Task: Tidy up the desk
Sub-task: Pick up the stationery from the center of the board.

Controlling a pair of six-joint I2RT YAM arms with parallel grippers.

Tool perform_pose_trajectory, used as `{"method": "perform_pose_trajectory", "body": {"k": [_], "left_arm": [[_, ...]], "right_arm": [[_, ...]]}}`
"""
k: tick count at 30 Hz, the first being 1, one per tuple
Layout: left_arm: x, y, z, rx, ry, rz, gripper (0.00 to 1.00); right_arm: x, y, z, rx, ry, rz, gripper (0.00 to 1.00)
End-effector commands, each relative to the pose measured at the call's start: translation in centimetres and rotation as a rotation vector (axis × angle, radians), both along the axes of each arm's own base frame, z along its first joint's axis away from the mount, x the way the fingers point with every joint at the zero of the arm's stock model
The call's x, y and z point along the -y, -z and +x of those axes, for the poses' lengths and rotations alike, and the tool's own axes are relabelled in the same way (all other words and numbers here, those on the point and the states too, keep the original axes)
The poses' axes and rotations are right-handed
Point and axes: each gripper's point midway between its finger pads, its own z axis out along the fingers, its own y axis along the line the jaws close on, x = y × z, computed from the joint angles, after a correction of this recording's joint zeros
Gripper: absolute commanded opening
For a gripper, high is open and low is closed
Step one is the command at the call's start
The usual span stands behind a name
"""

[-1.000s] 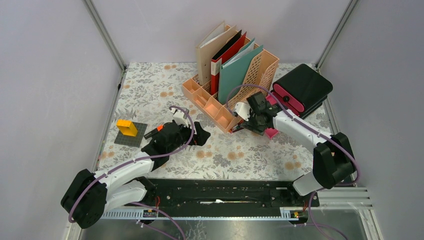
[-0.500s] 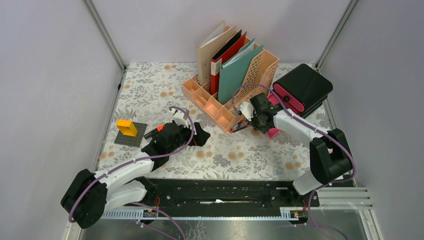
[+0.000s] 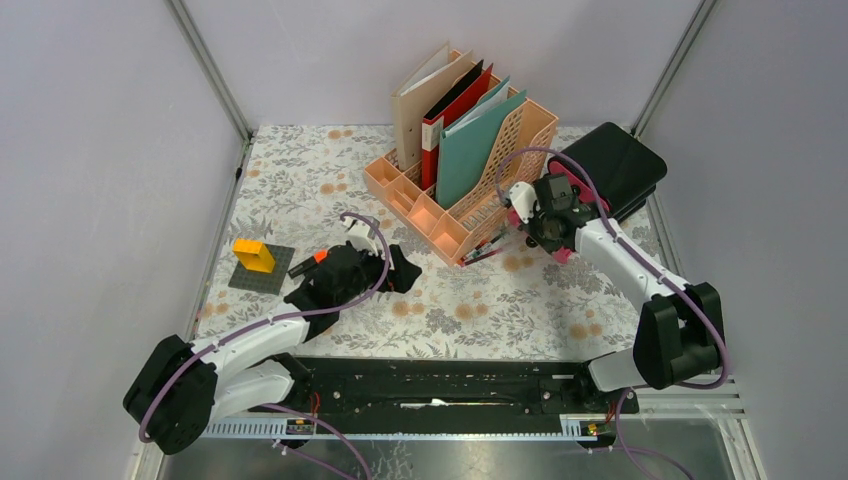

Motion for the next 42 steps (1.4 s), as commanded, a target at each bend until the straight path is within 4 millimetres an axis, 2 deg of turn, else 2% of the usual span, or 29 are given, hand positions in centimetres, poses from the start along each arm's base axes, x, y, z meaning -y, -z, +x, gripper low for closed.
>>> {"method": "perform_pose_trajectory", "body": {"k": [1,5,8,11,16,19,22,24,26,28,30,33,37,38,39,42], "left_arm": [[0.7,-1.9,0.7,0.056,0.007,-0.055,0.99],[0.6,-1.8,0.7,0.054,0.004,-0.054,0.99],[0.5,-1.9,0.6,0.054,0.004,-0.054,0.99],[0.4,-1.9,0.6,0.056,-0.002,-0.053,0.99],[0.2,-2.0,0.5,0.058,-0.004,-0.052,0.99],[0.2,-2.0,0.6,0.059,-0.006,-0.052,0.99],[0.2,-2.1,0.6,0.06,-0.008,-0.052,0.99],[0.1,-2.1,0.6,0.061,-0.009,-0.051,0.99],[0.1,-2.1,0.6,0.06,-0.012,-0.05,0.99],[0.0,-2.2,0.6,0.063,-0.014,-0.05,0.99],[-0.2,-2.2,0.5,0.064,-0.019,-0.044,0.99],[-0.5,-2.2,0.5,0.068,-0.03,-0.038,0.99],[-0.6,-2.1,0.5,0.071,-0.034,-0.034,0.99],[-0.6,-2.0,0.5,0.068,-0.034,-0.033,0.99],[-0.7,-1.8,0.5,0.066,-0.04,-0.029,0.99],[-0.9,-1.8,0.6,0.068,-0.044,-0.026,0.99]], "right_arm": [[1.7,-3.5,3.2,0.134,0.027,-0.021,0.04],[2.8,-3.4,4.0,0.135,0.052,-0.025,0.08],[2.5,-3.3,4.1,0.128,0.044,-0.006,0.29],[1.6,-4.2,3.9,0.131,0.022,0.046,0.52],[-0.4,-6.5,3.4,0.15,-0.055,0.141,0.65],[-2.4,-7.5,2.7,0.144,-0.151,0.228,0.7],[-4.6,-7.5,1.7,0.108,-0.264,0.32,0.72],[-6.6,-6.7,0.3,0.048,-0.395,0.393,0.73],[-8.3,-4.9,-2.0,-0.028,-0.589,0.45,0.73],[-9.0,-2.5,-4.1,-0.047,-0.841,0.437,0.74],[-9.1,-0.9,-4.7,-0.019,-0.997,0.402,0.76],[-9.2,0.4,-3.6,0.015,-1.107,0.346,0.76],[-9.6,1.6,-1.1,0.047,-1.176,0.297,0.71],[-9.7,1.8,-0.5,0.06,-1.179,0.292,0.69],[-10.2,2.2,1.1,0.076,-1.181,0.256,0.62],[-10.1,3.4,2.3,0.061,-1.174,0.171,0.56]]}}
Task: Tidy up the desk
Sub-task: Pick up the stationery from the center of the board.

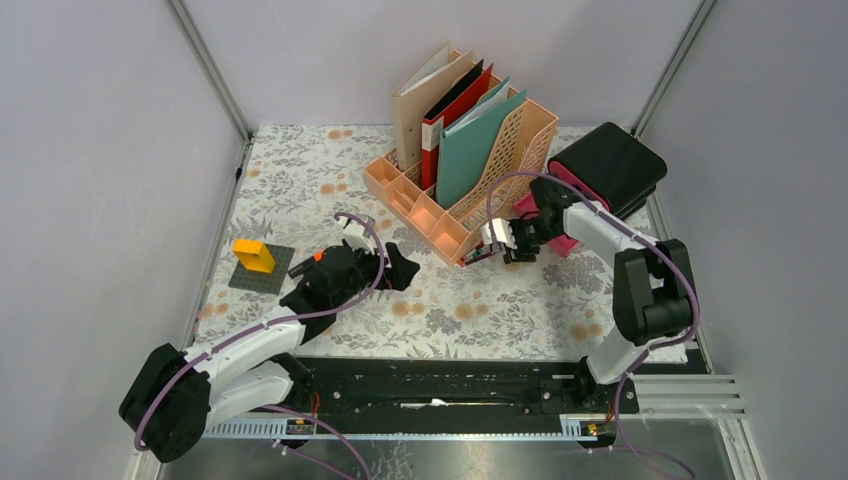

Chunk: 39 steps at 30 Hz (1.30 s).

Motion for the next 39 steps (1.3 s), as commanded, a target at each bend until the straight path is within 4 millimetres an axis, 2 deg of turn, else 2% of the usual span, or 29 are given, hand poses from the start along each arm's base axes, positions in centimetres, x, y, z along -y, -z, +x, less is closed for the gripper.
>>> {"method": "perform_pose_trajectory", "body": {"k": [1,8,15,22,31,39], "left_arm": [[-0.5,-0.3,0.3,0.025,-0.022,-0.003,0.99],[-0.6,-0.3,0.4,0.026,-0.024,0.007,0.99],[-0.8,-0.2,0.4,0.026,-0.029,0.012,0.99],[-0.8,-0.2,0.5,0.028,-0.03,0.011,0.99],[-0.9,0.3,0.3,0.018,-0.029,0.013,0.99],[-1.1,0.6,0.3,0.015,-0.034,0.015,0.99]], "right_arm": [[-1.1,-0.1,3.5,0.143,-0.053,-0.056,0.55],[-0.8,2.3,5.1,0.183,-0.039,-0.175,0.43],[-1.0,2.6,6.0,0.199,-0.035,-0.193,0.37],[-1.3,2.4,6.5,0.236,-0.059,-0.201,0.35],[-1.2,3.6,7.9,0.253,-0.071,-0.261,0.31],[-1.4,4.8,6.7,0.208,-0.108,-0.275,0.27]]}}
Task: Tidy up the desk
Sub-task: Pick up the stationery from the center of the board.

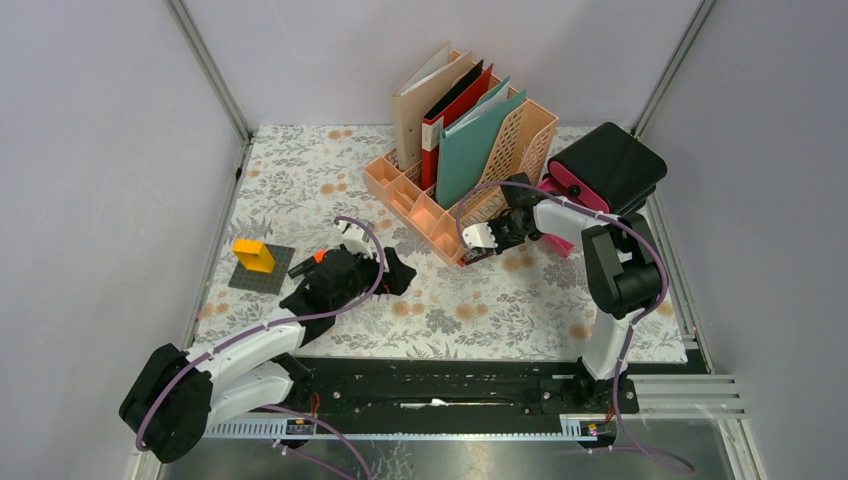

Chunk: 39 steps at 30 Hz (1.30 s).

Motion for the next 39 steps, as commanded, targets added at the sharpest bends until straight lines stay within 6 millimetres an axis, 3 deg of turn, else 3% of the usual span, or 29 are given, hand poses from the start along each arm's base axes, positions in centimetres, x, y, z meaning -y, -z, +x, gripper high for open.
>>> {"method": "perform_pose_trajectory", "body": {"k": [1,13,19,26,29,34,39], "left_arm": [[-0.2,-1.3,0.7,0.052,-0.019,-0.02,0.99],[-0.1,-1.3,0.7,0.052,-0.016,-0.025,0.99],[-0.1,-1.4,0.7,0.052,-0.016,-0.028,0.99],[-0.1,-1.4,0.6,0.049,-0.015,-0.033,0.99],[-0.1,-1.3,0.5,0.049,-0.014,-0.035,0.99],[-0.1,-1.3,0.5,0.05,-0.016,-0.036,0.99],[0.1,-1.6,0.6,0.057,-0.009,-0.047,0.99]], "right_arm": [[-0.8,0.1,-0.5,-0.018,-0.046,-0.01,0.26],[-1.9,0.5,-4.7,-0.164,-0.103,0.014,0.24],[-2.5,0.9,-5.8,-0.192,-0.105,0.006,0.31],[-3.2,1.8,-6.0,-0.226,-0.049,-0.036,0.19],[-3.5,1.9,-6.5,-0.238,-0.029,-0.037,0.05],[-4.4,0.3,-7.1,-0.236,0.009,0.03,0.0],[-6.4,-3.1,-8.5,-0.247,0.037,0.145,0.0]]}}
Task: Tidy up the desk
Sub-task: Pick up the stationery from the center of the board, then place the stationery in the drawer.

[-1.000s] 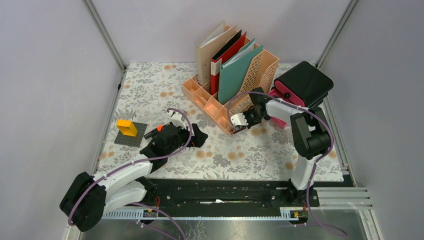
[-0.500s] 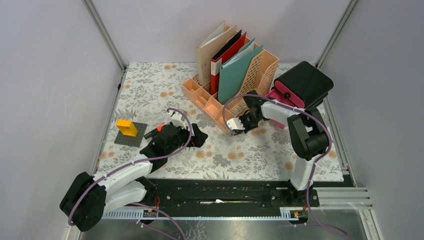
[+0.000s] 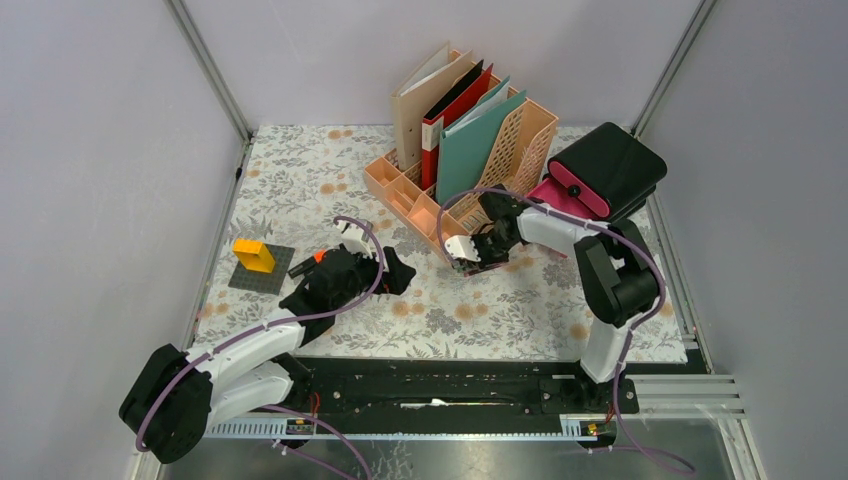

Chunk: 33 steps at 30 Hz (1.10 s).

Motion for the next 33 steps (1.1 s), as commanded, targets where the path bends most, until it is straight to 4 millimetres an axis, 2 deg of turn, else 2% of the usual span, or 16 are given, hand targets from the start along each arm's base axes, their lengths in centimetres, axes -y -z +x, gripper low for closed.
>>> {"method": "perform_pose_trajectory", "body": {"k": [1,9,13,16,18,23,28,33], "left_arm": [[0.2,-1.7,0.5,0.057,-0.002,-0.048,0.99],[0.6,-2.3,0.2,0.074,0.025,-0.072,0.99],[1.1,-3.0,-0.1,0.095,0.057,-0.102,0.99],[1.8,-3.5,-0.5,0.113,0.1,-0.129,0.99],[2.2,-3.9,-0.6,0.124,0.123,-0.143,0.99],[3.4,-4.6,-1.0,0.134,0.18,-0.186,0.99],[4.2,-4.3,-1.0,0.113,0.208,-0.201,0.99],[4.9,-4.2,-1.1,0.095,0.228,-0.209,0.99]], "right_arm": [[-2.4,-4.2,-2.5,-0.045,0.042,0.132,0.0],[-3.2,-10.9,-3.5,-0.019,0.139,0.257,0.0],[-2.5,-13.7,-3.6,-0.013,0.274,0.283,0.0],[-1.2,-15.1,-3.2,0.036,0.351,0.281,0.0],[0.1,-15.8,-2.3,0.068,0.418,0.298,0.0],[5.4,-17.3,1.8,0.143,0.685,0.36,0.0],[10.6,-17.4,5.6,0.324,0.929,0.317,0.0],[14.8,-15.6,7.9,0.441,1.108,0.25,0.02]]}}
